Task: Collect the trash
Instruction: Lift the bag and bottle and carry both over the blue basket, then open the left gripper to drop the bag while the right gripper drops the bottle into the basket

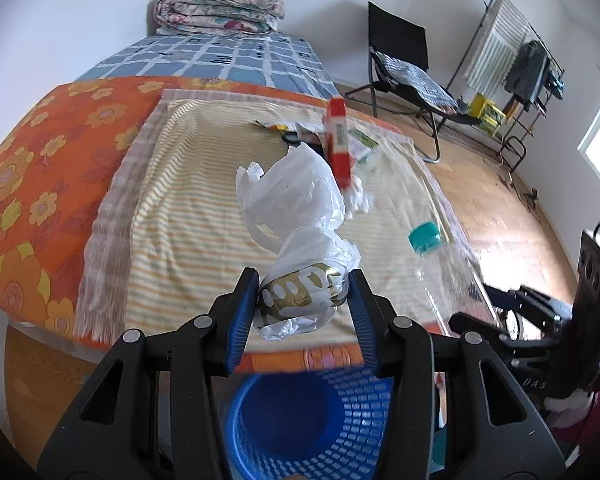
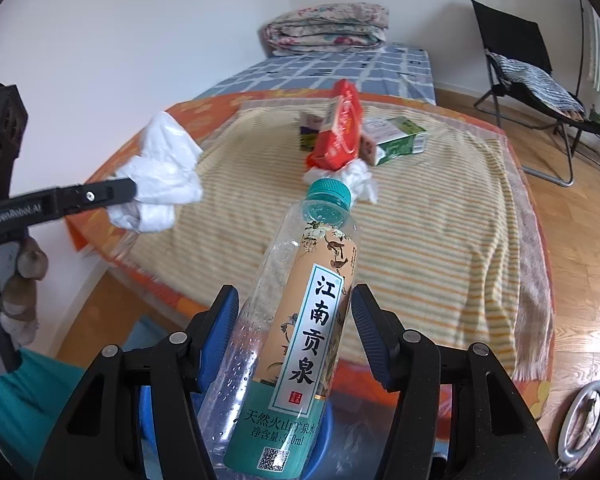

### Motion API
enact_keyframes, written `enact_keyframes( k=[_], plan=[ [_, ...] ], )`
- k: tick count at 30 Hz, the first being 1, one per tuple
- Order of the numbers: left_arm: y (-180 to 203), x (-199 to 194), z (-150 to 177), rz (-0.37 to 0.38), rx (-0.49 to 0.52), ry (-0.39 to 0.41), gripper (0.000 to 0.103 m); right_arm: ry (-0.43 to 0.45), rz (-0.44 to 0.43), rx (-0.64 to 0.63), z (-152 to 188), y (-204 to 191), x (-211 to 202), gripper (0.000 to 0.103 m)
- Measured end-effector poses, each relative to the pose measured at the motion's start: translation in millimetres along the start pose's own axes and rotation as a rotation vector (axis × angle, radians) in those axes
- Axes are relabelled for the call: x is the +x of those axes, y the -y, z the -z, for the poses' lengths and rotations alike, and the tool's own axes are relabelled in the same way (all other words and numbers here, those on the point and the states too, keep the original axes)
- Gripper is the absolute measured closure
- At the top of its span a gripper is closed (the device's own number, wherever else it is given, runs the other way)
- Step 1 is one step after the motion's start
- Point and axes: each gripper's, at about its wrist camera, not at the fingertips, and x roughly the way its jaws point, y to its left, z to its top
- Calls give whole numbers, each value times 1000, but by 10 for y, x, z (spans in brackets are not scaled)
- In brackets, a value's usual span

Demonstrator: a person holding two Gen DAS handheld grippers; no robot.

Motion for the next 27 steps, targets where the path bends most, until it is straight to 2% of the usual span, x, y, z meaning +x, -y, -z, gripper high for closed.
enact_keyframes(
  k=[8,17,23,27],
  plan=[
    [155,-53,520,26,45,-57,57,-19,-2,-26,327,-67,-34,45],
    [203,25,1118,49,57,-170,57,-41,-5,-70,542,-235,-4,45],
    [137,135,1401,27,39,-249,57,-58,-16,-102,677,-376,33,45],
    [141,216,1526,6,61,-291,57,-78,-21,-149,784,-495,85,45]
  ],
)
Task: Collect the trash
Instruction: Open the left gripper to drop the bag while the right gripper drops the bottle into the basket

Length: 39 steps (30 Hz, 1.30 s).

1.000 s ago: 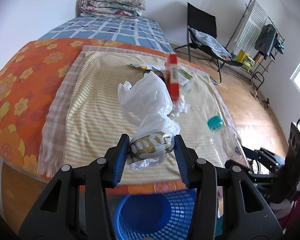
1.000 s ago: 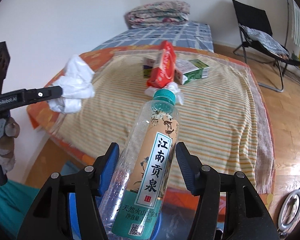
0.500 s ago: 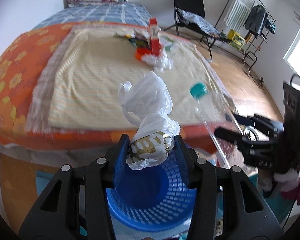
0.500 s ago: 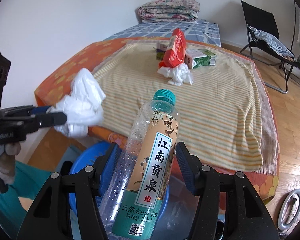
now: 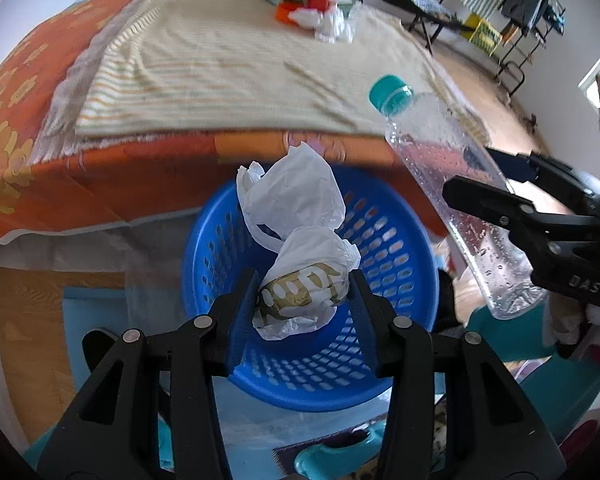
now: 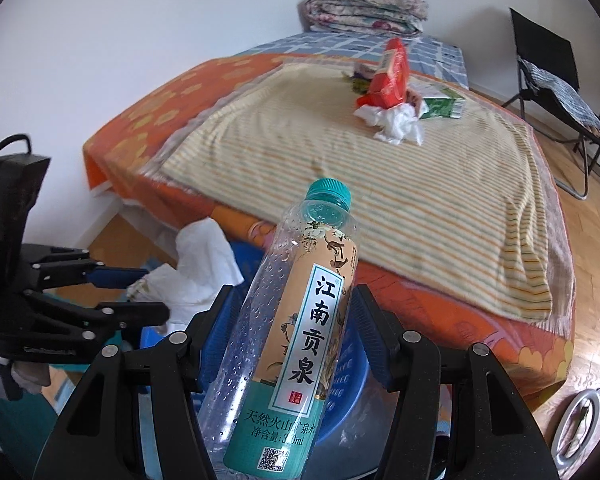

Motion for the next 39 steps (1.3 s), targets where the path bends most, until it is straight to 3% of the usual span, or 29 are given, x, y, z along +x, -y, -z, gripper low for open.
enact_keyframes(
  k=[10,21,39],
  plan=[
    [-32,99,66,-37,-14,-44,55,-57,-5,-60,149,-134,155,45],
    [-71,159,23,-61,-27,-58,40,-113,-14,-56,156,-109,258,44],
    [-65,121,19,-76,-28,-45,40,-121,-28,4,138,-6,260,42]
  ],
)
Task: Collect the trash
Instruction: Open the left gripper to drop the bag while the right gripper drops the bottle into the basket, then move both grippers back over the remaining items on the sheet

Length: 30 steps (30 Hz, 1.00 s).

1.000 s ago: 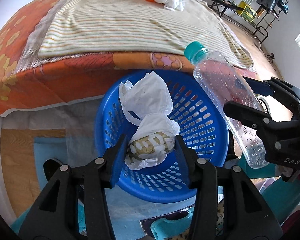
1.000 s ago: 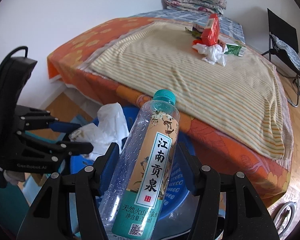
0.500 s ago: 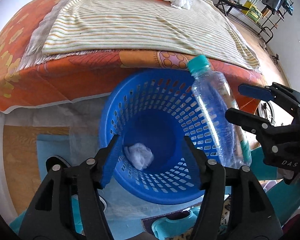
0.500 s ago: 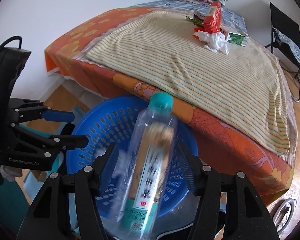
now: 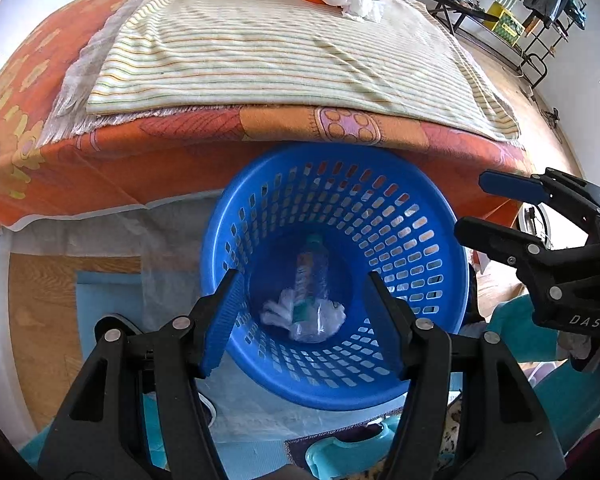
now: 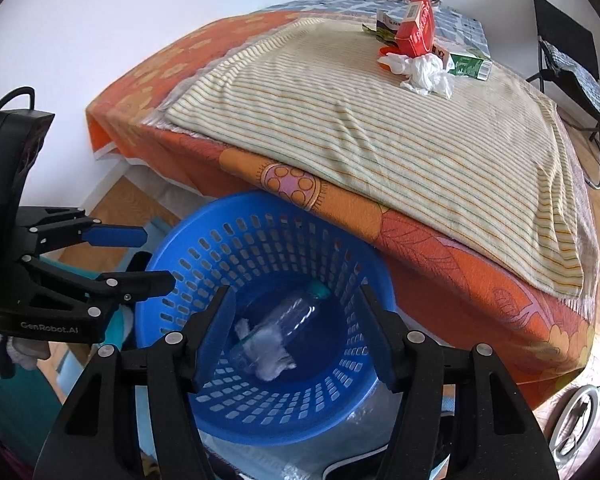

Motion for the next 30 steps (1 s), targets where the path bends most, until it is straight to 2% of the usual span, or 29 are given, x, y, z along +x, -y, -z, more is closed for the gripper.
enact_keyframes(
  k=[11,15,20,23,30],
  plan=[
    [-17,-115,-134,-9,-8,46,40,44,7,47,-101,115,-120,41],
    [-23,-174,-252,-2,-16,67,40,59,-3,84,-159,199,-169,37],
    [-63,-288,-494,7,-42,105,40,91,4,117,-263,294,-262,36],
    [-89,-374,-665,13,-55,134,40,104,2,144,-348,368,-307,31],
    [-80,-508,-1068,10,-58,201,40,128,2,175,-516,507,-382,31]
  ],
)
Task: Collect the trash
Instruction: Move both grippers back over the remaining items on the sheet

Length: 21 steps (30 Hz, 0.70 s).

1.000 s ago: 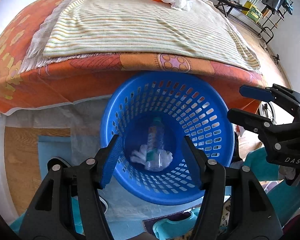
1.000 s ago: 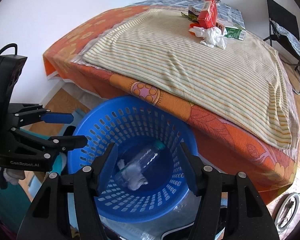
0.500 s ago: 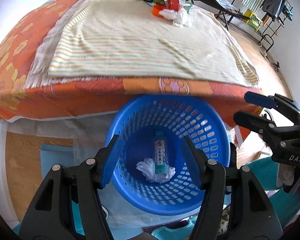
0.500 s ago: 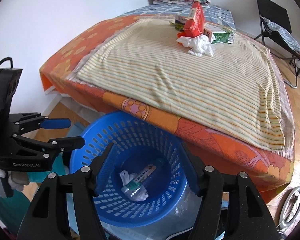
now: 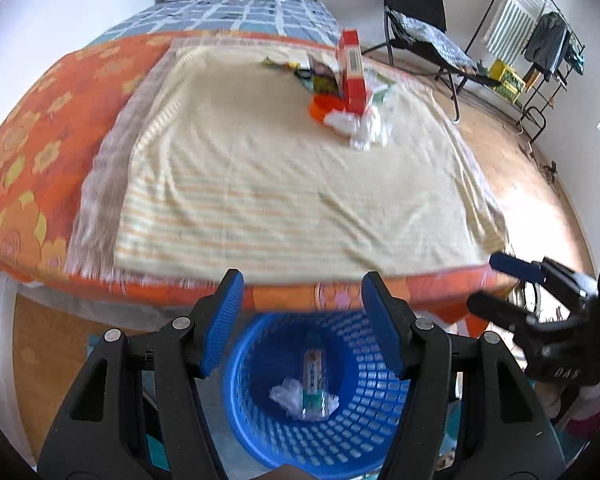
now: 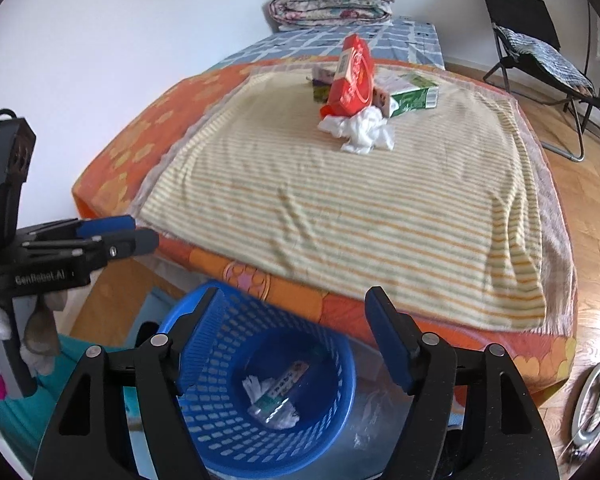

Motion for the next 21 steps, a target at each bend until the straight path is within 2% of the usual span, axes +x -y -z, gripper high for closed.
enact_keyframes(
  k=[7,11,16,21],
  plan=[
    [47,31,-463,-26,33,53,40,-2,8,14,-251,82,25,30],
    [9,139,-745,-28,19,61,40,34,23,37,-410,174,54,30],
    [-92,316,-1006,27,-75,42,40,108,79,34,-676,249,79,30],
    [-101,495,-1257,68,-111,32,40,162,76,26,-986,272,97,30]
  ],
)
